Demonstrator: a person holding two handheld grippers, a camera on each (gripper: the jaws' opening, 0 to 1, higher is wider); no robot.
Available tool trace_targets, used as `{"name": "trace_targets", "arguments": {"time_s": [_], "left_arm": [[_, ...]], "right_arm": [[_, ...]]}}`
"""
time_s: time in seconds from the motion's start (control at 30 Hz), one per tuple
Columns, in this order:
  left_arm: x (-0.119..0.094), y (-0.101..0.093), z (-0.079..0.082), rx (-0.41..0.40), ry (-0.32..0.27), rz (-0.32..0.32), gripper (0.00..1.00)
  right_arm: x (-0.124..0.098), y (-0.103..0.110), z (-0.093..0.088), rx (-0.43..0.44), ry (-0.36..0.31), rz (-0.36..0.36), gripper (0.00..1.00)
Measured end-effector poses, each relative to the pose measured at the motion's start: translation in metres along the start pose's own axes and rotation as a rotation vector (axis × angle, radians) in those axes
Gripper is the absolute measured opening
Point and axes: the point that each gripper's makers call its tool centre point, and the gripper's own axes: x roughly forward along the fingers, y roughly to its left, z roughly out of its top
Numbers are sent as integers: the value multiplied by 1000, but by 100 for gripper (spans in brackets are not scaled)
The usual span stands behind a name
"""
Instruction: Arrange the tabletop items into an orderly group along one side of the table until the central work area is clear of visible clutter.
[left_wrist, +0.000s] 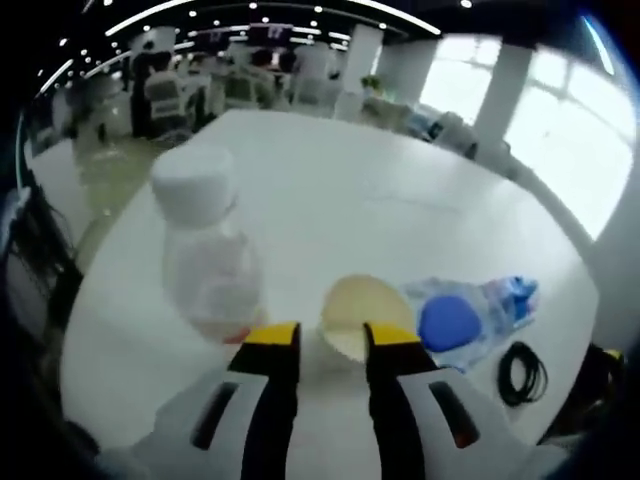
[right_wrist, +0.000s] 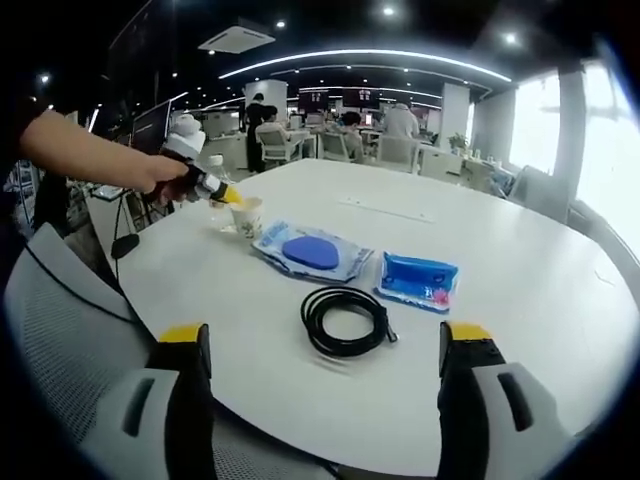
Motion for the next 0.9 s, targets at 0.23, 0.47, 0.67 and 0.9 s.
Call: {"name": "trace_targets", "arguments": {"time_s": [0.23, 0.47, 0.67, 0.9], "left_arm": [[-17, -3, -1, 69, -52, -14, 32], [-38, 2, 0, 106, -109, -9, 38], [-49, 15, 9, 151, -159, 32, 46], [-48, 36, 19, 162, -180, 84, 53]], "right_arm": [[0, -1, 3, 11, -18, -4, 100], [-1, -1, 3, 12, -19, -3, 100], [-1, 0, 3, 14, -20, 2, 100], [-1, -1, 4, 14, -23, 0, 100]]}}
